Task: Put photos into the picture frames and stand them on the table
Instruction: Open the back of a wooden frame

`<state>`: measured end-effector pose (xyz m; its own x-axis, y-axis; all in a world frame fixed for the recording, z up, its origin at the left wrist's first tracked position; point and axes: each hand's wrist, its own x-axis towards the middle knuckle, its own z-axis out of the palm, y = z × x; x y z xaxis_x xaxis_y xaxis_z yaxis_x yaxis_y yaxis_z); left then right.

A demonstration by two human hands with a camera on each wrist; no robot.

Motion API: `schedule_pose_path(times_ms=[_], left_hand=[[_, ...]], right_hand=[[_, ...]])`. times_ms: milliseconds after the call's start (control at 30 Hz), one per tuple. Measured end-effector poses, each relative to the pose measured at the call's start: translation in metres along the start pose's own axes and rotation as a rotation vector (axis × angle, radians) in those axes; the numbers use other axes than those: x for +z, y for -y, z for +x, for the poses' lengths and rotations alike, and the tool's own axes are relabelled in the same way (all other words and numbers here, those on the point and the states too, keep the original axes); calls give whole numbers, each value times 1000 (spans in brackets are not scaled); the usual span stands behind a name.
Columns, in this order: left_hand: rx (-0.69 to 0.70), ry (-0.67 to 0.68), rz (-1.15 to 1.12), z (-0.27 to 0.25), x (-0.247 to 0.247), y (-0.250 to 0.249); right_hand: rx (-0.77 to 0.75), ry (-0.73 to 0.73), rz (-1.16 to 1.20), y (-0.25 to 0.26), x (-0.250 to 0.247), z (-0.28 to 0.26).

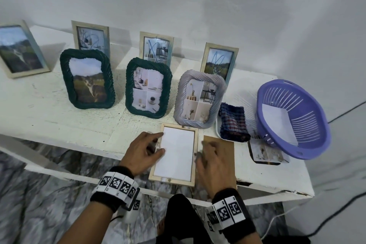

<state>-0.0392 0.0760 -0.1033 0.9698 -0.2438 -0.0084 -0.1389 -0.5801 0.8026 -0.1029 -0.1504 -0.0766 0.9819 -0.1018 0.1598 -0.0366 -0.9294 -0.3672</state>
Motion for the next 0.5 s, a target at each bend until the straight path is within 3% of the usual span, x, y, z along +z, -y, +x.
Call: schedule_pose_path(times_ms=[133, 233, 333, 500], left_hand=[[12, 49, -84, -2, -4, 5], [26, 70, -146, -3, -7, 7], [15, 61, -181, -3, -8, 8], [5, 65, -213, -4, -9, 7]], right_hand=[[267, 76, -152, -21, -3, -10], [342, 135, -190, -28, -7, -20], [311, 84, -148, -35, -4, -22], [475, 111, 105, -38, -14, -23]])
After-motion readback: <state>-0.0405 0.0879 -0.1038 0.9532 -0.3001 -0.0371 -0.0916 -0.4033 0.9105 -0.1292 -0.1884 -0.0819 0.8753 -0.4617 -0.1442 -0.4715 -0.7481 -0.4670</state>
